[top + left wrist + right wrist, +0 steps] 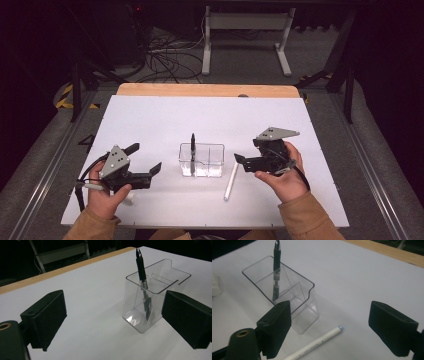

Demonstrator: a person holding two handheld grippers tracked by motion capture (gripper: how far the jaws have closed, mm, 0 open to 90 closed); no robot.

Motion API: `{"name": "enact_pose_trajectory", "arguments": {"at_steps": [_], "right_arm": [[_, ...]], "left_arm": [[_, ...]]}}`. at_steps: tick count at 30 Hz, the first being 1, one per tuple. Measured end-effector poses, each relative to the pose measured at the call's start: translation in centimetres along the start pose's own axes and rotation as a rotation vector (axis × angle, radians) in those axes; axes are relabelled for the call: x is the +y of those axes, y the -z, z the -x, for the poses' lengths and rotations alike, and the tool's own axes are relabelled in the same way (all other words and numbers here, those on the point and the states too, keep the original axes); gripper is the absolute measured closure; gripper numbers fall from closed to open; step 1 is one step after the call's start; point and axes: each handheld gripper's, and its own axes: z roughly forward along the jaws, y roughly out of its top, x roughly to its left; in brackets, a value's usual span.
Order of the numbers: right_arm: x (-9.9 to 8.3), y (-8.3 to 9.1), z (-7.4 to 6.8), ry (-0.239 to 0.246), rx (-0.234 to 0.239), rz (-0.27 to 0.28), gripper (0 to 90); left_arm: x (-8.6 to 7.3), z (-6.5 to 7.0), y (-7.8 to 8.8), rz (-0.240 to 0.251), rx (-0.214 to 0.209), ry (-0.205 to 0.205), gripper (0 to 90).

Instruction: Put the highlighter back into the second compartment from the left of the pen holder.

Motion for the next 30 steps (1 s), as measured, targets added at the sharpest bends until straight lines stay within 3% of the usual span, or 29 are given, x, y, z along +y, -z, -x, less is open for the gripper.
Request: {"name": "enact_pose_trajectory", "arguments": {"at_steps": [11,19,24,30], "right_arm": [[0.5,-0.7,-0.2,-0.137,-0.040,-0.152,39.4],[1.0,-1.7,-0.1,-0.131,-0.069,-0.208,42.8],[1.2,-2.0,0.0,-0.130,-0.066,-0.211,42.3],[1.2,-2.5,0.2,-0.207,-0.053,-0.242,45.0]], "left_arm": [[-0.1,0.0,0.0,-0.002,-0.007,0.005,6.6],[-0.1,0.0,0.1,-0.003,0.000,0.004,6.6],[-0.1,0.0,0.1,-0.003,0.001,0.005,6.6],[0.0,0.0,0.1,-0.004,0.004,0.001,6.5]]}}
